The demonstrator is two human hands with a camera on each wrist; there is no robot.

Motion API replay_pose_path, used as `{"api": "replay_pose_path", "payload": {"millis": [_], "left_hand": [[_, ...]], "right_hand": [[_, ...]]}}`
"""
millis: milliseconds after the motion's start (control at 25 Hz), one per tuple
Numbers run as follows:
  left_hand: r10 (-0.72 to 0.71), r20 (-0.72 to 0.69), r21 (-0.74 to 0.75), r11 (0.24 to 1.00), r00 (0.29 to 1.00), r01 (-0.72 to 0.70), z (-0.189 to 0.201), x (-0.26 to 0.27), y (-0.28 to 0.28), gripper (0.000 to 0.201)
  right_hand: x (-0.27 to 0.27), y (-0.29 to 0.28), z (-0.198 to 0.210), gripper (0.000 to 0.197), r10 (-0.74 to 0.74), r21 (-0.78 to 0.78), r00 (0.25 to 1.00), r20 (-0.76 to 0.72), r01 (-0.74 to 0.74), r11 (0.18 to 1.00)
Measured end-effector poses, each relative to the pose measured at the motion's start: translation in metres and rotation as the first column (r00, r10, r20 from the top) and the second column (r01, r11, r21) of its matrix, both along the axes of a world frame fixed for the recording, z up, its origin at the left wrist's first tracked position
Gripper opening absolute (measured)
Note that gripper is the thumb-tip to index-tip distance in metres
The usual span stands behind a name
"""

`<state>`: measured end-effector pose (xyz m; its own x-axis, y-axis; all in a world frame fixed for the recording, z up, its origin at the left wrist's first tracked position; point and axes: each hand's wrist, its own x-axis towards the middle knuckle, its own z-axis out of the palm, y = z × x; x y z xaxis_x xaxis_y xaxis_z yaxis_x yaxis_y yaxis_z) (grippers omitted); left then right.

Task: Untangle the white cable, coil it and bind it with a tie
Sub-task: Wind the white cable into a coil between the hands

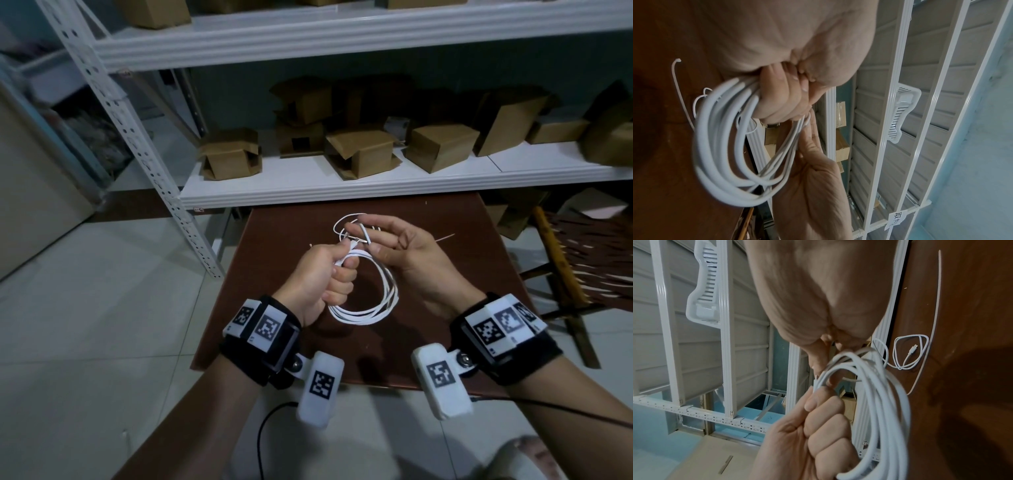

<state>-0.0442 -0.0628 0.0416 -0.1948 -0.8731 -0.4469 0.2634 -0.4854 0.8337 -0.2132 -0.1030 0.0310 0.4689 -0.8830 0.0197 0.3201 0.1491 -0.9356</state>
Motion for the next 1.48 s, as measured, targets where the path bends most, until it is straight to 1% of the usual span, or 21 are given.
{"api": "replay_pose_path", "payload": {"millis": [120,200,360,440,520,600,680,760,840,920,1040,1080,1200,1320,1360,1480], "left_hand": [[-0.011,-0.015,-0.007,1.000,1.000,0.011,0.000,0.001,0.000,0.046],[-0.010,-0.035,-0.012,1.000,0.999,0.009,0.002,0.002,0.001,0.047],[0.003,-0.072,-0.031,1.000,0.997,-0.005,0.003,0.006,0.000,0.047],[0.011,-0.079,-0.038,0.999,0.997,-0.014,0.002,0.008,0.000,0.047],[0.014,-0.079,-0.045,0.999,0.997,-0.017,0.003,0.009,-0.001,0.047],[0.019,-0.069,-0.065,0.998,0.997,-0.024,0.004,0.007,-0.001,0.047],[0.038,-0.009,-0.120,0.992,0.999,-0.039,0.004,0.005,-0.001,0.047],[0.079,0.111,-0.194,0.979,0.991,-0.056,0.001,0.000,-0.002,0.048],[0.148,0.225,-0.247,0.965,0.963,-0.091,-0.003,-0.005,-0.002,0.044],[0.217,0.302,-0.282,0.951,0.928,-0.130,-0.004,-0.009,-0.001,0.038],[0.264,0.320,-0.334,0.930,0.910,-0.153,-0.004,-0.011,0.000,0.018],[0.260,0.312,-0.352,0.925,0.914,-0.143,-0.004,-0.010,-0.001,0.017],[0.211,0.305,-0.390,0.917,0.929,-0.080,-0.006,-0.007,-0.003,0.027],[0.220,0.341,-0.397,0.915,0.914,-0.072,-0.007,-0.011,-0.002,0.035],[0.235,0.371,-0.409,0.910,0.899,-0.069,-0.008,-0.011,-0.002,0.037],[0.271,0.501,-0.469,0.883,0.822,-0.006,-0.013,-0.009,-0.004,0.041]], "right_hand": [[-0.002,0.002,0.005,0.042,0.022,-0.009,0.999,-0.049,-0.022,1.000],[-0.003,0.002,0.004,0.039,0.007,0.000,0.998,-0.060,-0.007,1.000],[-0.004,0.002,0.005,0.030,-0.053,0.120,0.995,-0.088,0.063,0.991],[-0.004,0.004,0.005,0.024,-0.002,0.174,0.990,-0.144,0.028,0.984],[-0.001,0.007,0.002,0.030,0.053,0.207,0.981,-0.185,-0.013,0.978],[0.002,0.007,-0.001,0.030,0.072,0.236,0.989,-0.128,-0.040,0.971],[0.006,0.006,-0.002,0.028,0.052,0.265,0.997,-0.062,-0.033,0.964],[0.007,0.006,-0.002,0.027,0.027,0.267,0.998,-0.054,-0.012,0.964],[0.008,0.008,-0.003,0.029,0.008,0.259,0.999,-0.041,0.003,0.966],[0.009,0.009,-0.002,0.034,-0.029,0.252,0.999,-0.030,0.036,0.967],[0.009,0.010,0.001,0.034,-0.060,0.235,0.998,-0.011,0.061,0.970],[0.008,0.010,0.002,0.034,-0.060,0.231,0.998,-0.003,0.059,0.971],[0.006,0.009,0.003,0.035,-0.060,0.224,0.998,-0.001,0.058,0.973],[0.007,0.008,0.002,0.036,-0.070,0.214,0.998,-0.010,0.070,0.974],[0.008,0.009,0.001,0.037,-0.074,0.209,0.997,-0.011,0.074,0.975],[0.010,0.010,-0.001,0.037,-0.094,0.190,0.995,-0.016,0.095,0.977]]}}
